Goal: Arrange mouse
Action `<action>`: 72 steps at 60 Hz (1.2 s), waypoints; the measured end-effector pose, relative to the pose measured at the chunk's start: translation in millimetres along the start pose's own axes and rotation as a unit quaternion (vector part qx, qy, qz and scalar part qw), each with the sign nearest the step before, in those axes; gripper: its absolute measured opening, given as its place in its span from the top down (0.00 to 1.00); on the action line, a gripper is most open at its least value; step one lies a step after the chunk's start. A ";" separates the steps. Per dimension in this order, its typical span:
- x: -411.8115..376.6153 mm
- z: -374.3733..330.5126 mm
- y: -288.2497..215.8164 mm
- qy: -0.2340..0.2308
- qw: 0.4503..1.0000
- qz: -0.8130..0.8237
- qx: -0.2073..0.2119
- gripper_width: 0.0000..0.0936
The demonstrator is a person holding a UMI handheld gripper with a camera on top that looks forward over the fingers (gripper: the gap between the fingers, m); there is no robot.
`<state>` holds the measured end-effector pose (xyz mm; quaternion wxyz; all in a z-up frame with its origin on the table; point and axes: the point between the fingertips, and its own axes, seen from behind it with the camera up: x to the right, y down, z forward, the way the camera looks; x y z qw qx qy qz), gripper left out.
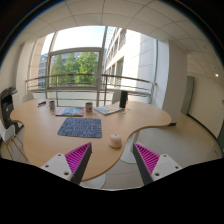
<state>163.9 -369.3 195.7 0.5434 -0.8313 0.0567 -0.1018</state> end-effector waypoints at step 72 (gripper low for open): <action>19.5 332.6 78.5 -0.032 0.987 0.020 -0.158 0.54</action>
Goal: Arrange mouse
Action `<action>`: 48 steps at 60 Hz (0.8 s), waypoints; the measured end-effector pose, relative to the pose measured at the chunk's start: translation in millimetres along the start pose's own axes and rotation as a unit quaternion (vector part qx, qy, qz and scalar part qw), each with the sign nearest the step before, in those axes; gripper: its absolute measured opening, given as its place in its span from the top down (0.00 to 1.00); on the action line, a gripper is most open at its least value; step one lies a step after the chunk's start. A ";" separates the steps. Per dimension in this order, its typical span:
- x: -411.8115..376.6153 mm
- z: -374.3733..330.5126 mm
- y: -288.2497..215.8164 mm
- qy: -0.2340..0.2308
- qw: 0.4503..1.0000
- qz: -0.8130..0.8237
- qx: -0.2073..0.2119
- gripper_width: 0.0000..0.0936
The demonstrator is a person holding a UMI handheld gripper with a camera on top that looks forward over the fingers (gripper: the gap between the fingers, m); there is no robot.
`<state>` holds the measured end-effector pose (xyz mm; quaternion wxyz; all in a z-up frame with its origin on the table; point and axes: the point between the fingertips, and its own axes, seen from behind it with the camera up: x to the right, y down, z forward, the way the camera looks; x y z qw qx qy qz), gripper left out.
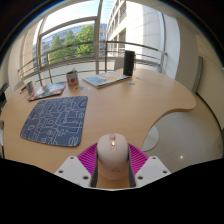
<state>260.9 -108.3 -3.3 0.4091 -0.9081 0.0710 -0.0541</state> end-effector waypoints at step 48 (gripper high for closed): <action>-244.8 89.0 -110.9 -0.071 0.997 -0.006 0.015 0.51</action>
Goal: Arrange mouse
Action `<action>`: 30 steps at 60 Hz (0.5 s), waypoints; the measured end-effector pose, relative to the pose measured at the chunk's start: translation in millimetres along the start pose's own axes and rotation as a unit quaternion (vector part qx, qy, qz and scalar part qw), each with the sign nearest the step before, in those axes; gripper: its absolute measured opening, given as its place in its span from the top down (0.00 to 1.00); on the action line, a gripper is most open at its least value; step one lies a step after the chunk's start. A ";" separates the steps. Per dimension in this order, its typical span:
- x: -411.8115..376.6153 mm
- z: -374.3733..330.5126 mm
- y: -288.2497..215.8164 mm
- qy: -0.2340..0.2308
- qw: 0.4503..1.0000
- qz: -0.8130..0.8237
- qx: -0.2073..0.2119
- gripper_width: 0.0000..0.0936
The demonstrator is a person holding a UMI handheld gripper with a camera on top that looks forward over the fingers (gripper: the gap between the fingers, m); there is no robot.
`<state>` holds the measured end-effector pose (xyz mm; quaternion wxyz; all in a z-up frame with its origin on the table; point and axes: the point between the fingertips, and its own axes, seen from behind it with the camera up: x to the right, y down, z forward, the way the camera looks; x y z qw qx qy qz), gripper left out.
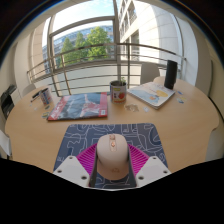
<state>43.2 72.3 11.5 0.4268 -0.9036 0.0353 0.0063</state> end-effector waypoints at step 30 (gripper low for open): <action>-12.4 -110.6 -22.9 0.035 0.998 -0.031 0.028 0.09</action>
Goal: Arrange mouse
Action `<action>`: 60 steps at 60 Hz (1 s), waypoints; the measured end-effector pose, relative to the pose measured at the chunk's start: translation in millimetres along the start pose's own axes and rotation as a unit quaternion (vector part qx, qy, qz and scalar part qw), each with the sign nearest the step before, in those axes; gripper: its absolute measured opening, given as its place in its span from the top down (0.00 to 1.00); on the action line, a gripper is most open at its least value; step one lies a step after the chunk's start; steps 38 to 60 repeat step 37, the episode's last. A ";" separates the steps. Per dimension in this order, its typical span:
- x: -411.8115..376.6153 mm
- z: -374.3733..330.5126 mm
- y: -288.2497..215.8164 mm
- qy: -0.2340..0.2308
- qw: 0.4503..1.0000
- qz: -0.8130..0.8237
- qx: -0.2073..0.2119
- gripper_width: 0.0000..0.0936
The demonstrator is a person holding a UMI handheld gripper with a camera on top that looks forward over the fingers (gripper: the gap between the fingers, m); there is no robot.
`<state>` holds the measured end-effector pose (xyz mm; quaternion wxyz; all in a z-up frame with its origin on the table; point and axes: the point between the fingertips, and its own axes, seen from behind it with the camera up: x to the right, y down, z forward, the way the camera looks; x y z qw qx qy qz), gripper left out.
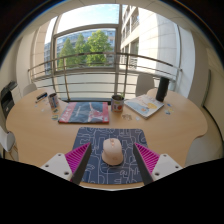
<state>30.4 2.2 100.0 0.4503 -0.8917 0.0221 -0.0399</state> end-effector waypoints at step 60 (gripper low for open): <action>-27.8 -187.9 50.8 -0.005 1.000 -0.008 0.023 0.10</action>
